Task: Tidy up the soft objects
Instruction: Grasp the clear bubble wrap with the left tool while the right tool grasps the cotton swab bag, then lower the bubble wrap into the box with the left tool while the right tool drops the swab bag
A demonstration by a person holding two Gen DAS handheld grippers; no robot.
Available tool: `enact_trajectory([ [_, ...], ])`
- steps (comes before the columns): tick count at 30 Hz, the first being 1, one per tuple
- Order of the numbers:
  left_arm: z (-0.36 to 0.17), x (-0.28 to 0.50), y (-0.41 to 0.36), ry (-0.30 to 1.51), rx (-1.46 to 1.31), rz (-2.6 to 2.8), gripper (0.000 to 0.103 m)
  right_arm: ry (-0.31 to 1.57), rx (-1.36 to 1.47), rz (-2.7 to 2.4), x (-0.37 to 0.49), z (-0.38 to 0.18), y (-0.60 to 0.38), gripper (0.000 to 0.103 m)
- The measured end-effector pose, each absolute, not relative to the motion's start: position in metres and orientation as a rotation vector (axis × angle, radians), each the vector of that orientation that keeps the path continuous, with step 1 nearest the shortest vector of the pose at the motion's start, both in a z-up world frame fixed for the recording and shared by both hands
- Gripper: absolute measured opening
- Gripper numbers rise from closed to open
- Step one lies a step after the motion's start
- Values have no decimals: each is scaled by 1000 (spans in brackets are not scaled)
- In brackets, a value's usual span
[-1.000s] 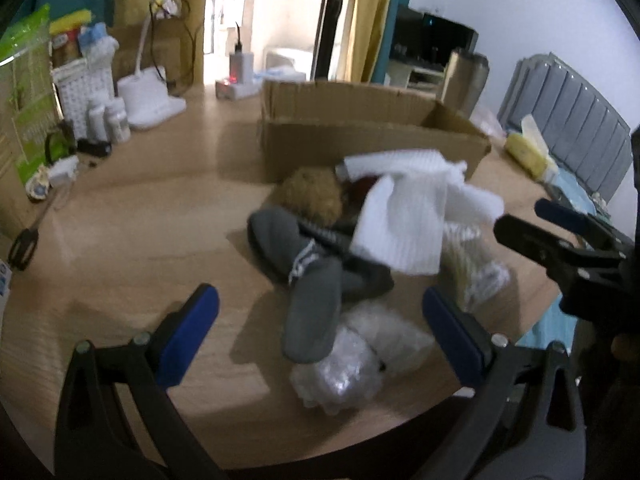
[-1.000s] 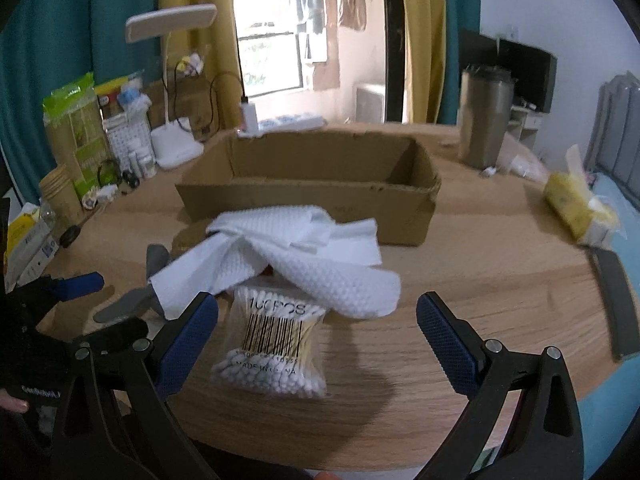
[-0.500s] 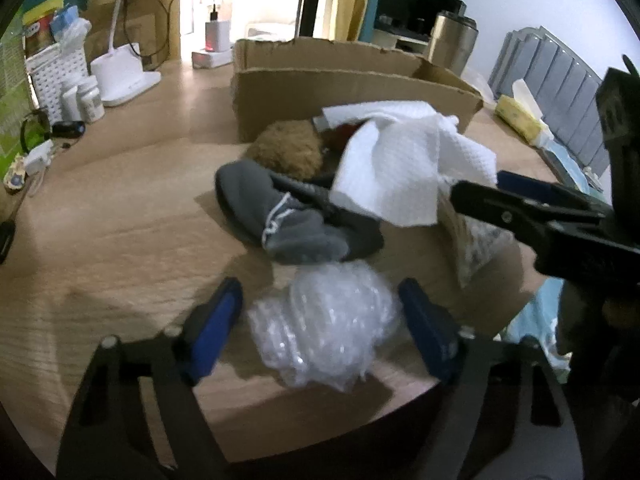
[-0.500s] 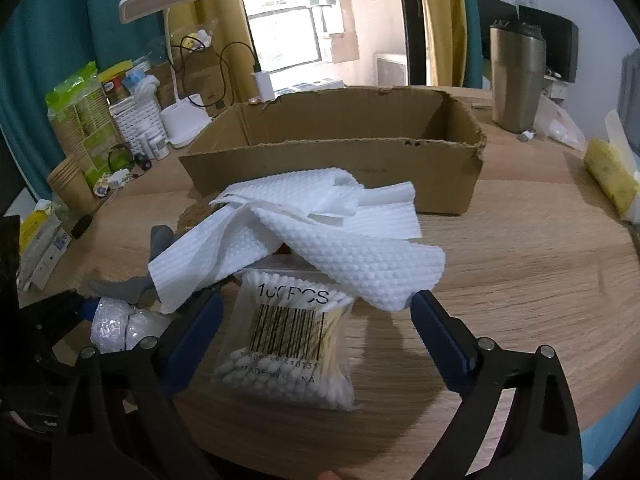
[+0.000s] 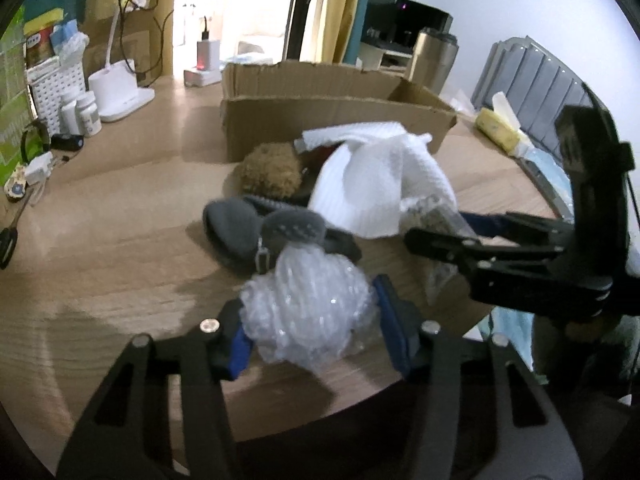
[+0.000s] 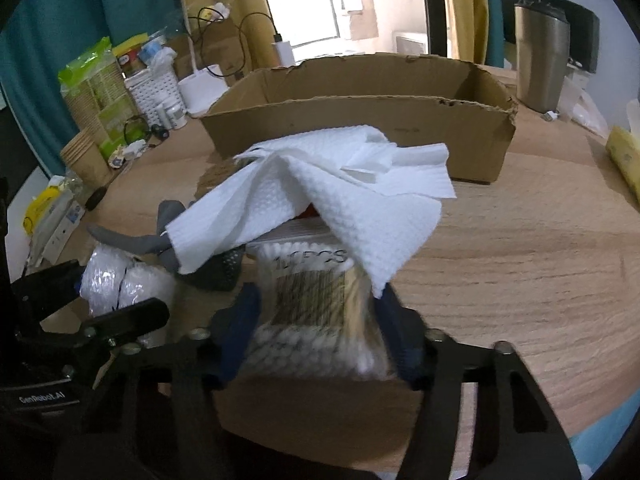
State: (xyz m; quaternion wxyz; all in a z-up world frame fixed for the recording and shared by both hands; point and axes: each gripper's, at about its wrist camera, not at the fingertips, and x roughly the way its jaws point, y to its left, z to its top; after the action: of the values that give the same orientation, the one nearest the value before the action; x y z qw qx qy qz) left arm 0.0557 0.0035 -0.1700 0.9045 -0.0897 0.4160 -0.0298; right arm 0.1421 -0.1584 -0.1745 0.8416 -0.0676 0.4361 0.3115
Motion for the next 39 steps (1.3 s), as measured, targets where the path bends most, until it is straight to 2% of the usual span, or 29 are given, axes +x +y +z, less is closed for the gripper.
enact_trajectory([
  [3,-163,52,4,836,-184,-74,54,907,-161,668,136,-169,-159,48],
  [9,-144,46,5,775,-178,-89,54,853,-171,693,125,-152,-164,39],
  [16,-129,43,10,719,-167,-79,54,869,-203,689,124,-158,-169,39],
  [17,-131,44,13,727,-173,-74,54,877,-202,694,124,-160,-168,39],
  [19,-136,45,20,744,-193,-67,54,896,-207,709,122,-164,-163,48],
  [20,-138,45,21,754,-199,-69,54,901,-202,722,121,-164,-162,59],
  [21,-139,46,24,761,-205,-71,54,907,-199,731,121,-167,-159,64],
  [28,-165,49,40,857,-244,-80,56,916,-267,697,123,-181,-146,64],
  [29,-169,48,42,871,-247,-76,55,914,-279,698,122,-182,-145,64],
  [33,-182,41,46,905,-246,-61,55,895,-292,718,121,-180,-143,47],
  [39,-183,32,49,905,-242,-82,55,854,-285,735,120,-163,-145,43],
])
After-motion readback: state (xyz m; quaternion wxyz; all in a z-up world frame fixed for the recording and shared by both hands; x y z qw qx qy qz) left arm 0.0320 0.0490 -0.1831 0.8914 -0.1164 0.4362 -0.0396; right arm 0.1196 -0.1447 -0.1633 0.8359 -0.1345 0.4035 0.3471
